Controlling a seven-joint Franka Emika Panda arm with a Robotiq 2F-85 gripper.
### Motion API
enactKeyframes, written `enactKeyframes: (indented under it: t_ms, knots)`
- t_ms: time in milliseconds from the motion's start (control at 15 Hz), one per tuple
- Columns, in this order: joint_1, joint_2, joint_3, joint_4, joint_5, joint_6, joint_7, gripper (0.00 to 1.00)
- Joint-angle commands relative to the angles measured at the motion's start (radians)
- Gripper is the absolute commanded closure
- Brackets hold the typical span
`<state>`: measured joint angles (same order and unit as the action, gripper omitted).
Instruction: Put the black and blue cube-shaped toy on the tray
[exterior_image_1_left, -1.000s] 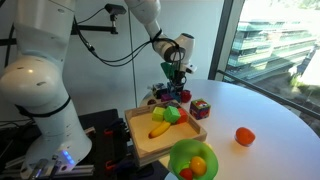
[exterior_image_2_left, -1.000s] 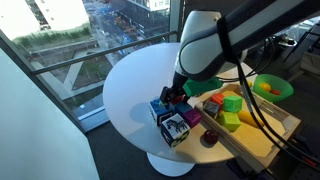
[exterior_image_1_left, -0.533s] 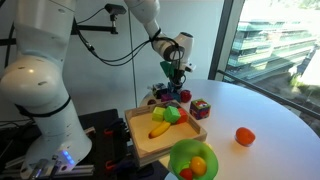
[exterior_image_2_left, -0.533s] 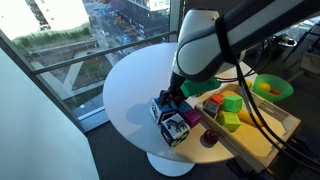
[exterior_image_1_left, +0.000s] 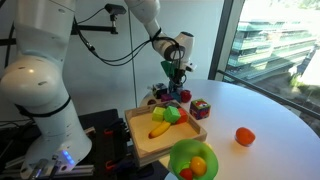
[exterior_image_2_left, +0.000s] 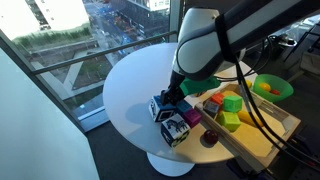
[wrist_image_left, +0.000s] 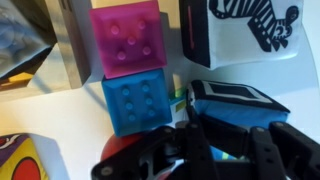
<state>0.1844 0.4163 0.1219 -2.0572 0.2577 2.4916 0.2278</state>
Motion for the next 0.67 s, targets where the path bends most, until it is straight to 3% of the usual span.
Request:
enactKeyframes:
  t_ms: [0,600]
  knots:
    - [0.004,-0.017,-0.008,0.011,-0.021,-0.009,0.036,0.98]
    - [0.012,-0.091,-0.026,-0.015,-0.067,-0.04,0.078,0.98]
